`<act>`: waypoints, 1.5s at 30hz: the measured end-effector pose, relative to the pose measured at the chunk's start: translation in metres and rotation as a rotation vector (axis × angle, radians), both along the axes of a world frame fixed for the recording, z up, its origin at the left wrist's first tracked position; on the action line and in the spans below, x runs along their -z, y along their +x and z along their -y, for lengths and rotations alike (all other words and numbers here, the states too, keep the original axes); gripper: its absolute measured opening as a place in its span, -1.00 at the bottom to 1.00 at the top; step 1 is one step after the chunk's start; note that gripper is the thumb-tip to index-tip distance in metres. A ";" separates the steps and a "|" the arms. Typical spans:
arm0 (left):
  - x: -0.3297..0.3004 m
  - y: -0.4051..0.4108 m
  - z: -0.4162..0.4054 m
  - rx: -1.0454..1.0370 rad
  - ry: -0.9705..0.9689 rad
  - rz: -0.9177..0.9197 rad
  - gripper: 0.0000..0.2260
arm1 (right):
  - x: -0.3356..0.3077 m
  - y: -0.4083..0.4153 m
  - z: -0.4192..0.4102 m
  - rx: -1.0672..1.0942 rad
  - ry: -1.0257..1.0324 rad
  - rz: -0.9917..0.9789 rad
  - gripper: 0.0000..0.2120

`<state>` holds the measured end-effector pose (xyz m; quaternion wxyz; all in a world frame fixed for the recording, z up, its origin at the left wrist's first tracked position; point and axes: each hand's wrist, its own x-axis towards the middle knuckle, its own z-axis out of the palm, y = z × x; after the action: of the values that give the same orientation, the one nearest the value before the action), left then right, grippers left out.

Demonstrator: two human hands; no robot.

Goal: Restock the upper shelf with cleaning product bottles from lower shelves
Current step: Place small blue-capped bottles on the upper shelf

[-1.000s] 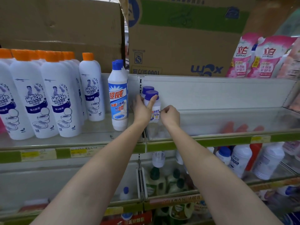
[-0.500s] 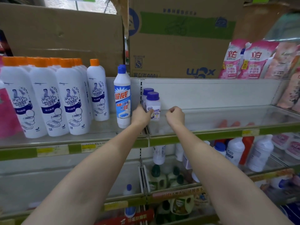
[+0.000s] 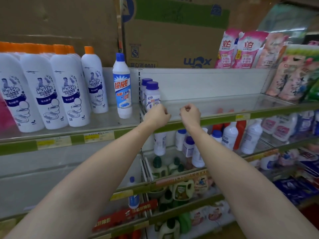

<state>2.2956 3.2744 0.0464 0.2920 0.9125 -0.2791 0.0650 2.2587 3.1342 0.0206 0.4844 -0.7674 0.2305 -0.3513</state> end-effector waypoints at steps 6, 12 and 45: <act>0.026 -0.037 0.000 0.071 0.160 0.159 -0.81 | 0.040 -0.022 0.003 -0.005 0.014 -0.131 -0.81; 0.096 -0.030 -0.013 0.049 0.113 -0.161 -0.78 | 0.093 -0.048 -0.002 -0.107 0.048 -0.351 -0.89; 0.188 0.067 0.097 -0.029 0.145 -0.372 -0.83 | 0.184 0.048 0.101 -0.276 -0.529 -0.738 -0.69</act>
<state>2.3624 3.1778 -0.1421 0.2713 0.9313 -0.2109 -0.1208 2.3071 3.0328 -0.1631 0.2002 -0.9614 0.1857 -0.0342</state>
